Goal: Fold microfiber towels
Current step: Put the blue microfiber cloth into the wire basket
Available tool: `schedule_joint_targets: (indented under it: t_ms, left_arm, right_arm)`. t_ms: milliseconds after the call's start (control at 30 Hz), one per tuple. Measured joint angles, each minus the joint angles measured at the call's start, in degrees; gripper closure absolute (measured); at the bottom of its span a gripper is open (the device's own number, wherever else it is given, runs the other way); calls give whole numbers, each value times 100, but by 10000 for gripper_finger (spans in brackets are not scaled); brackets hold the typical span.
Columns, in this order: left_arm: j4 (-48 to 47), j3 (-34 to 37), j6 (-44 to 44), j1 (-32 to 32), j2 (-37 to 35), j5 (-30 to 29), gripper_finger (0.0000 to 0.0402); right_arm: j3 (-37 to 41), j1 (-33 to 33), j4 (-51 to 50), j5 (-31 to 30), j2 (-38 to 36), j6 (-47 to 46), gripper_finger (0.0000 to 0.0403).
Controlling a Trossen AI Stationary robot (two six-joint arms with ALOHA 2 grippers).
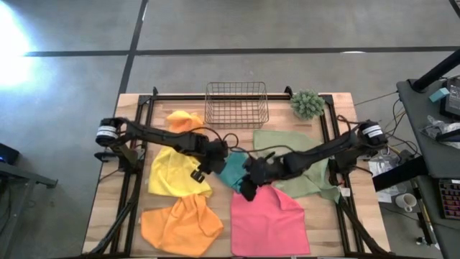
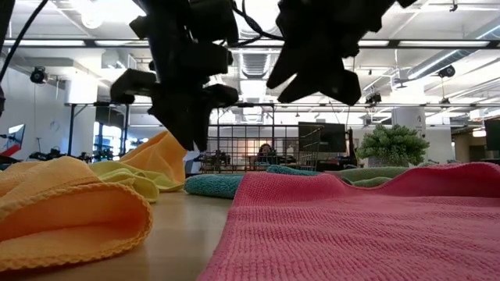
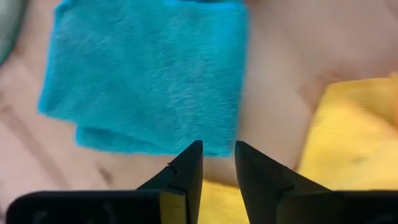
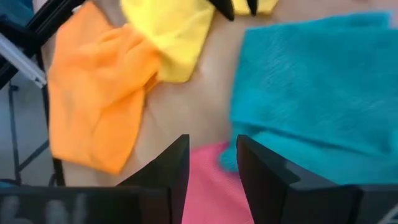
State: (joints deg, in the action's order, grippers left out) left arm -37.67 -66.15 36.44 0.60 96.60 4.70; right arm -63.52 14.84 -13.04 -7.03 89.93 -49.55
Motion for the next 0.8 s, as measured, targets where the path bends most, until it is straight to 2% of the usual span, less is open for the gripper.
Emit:
schedule_joint_targets:
  t_ms: [200,400,533,633,800]
  left_arm:
    - [-351,-7,-8,377,0,-15,307]
    - [-540,-7,-8,646,0,-269,247]
    - [-541,-7,-5,699,0,-538,209]
    - [-454,32,-4,699,0,-543,200]
    - [228,397,166,701,0,-545,199]
  right_arm:
    - [-749,449,-168,-491,684,-12,278]
    - [-1767,660,-1627,-932,1358,-46,278]
    - [-2270,738,-2167,-1250,1687,267,277]
    - [-2368,727,-2296,-1268,1882,403,272]
    - [-2372,680,-2269,-1259,2119,386,257]
